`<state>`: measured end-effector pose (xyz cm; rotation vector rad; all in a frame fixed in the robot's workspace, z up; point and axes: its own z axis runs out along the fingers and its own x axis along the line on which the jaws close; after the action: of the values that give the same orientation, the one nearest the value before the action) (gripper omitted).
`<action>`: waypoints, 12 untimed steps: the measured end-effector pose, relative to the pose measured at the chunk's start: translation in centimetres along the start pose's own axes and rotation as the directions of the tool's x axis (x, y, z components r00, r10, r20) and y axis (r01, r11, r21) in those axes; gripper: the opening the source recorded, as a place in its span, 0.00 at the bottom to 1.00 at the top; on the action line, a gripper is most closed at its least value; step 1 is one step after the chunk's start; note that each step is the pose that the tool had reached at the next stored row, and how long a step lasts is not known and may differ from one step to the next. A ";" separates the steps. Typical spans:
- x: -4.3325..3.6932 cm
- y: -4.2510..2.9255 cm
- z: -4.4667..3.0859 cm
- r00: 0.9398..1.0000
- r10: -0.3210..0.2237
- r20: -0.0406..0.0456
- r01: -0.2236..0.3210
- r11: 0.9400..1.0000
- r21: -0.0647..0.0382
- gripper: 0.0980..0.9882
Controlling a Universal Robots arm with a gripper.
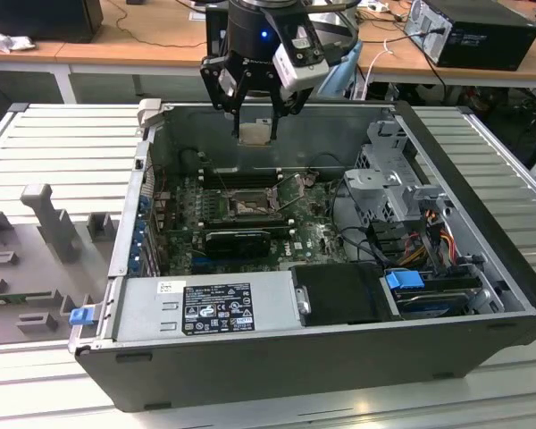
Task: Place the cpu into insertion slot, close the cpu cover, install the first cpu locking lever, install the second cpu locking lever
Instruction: 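Place the cpu into insertion slot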
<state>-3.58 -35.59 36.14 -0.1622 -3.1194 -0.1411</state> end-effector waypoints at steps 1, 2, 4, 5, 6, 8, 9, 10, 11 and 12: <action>0.00 0.00 0.01 1.000 0.005 0.000 -0.005 1.000 0.000 0.48; 0.00 0.00 0.01 1.000 0.007 0.001 -0.007 1.000 0.000 0.48; 0.00 0.00 0.02 1.000 0.018 0.002 -0.018 1.000 0.000 0.48; 0.00 0.00 0.02 1.000 0.021 0.002 -0.021 1.000 0.000 0.48; 0.00 0.00 0.03 1.000 0.024 0.002 -0.024 1.000 -0.001 0.48; 0.00 -0.01 0.06 0.999 0.039 0.003 -0.039 0.999 -0.001 0.48; 0.00 -0.01 0.06 0.999 0.044 0.004 -0.044 0.999 -0.001 0.48; 0.00 -0.01 0.07 0.999 0.052 0.005 -0.052 0.999 -0.001 0.48; 0.01 -0.01 0.09 0.997 0.072 0.006 -0.072 0.997 -0.002 0.48; 0.01 -0.01 0.10 0.996 0.092 0.008 -0.092 0.996 -0.002 0.48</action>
<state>-3.59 -35.59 36.05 -0.3068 -3.1128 -0.1424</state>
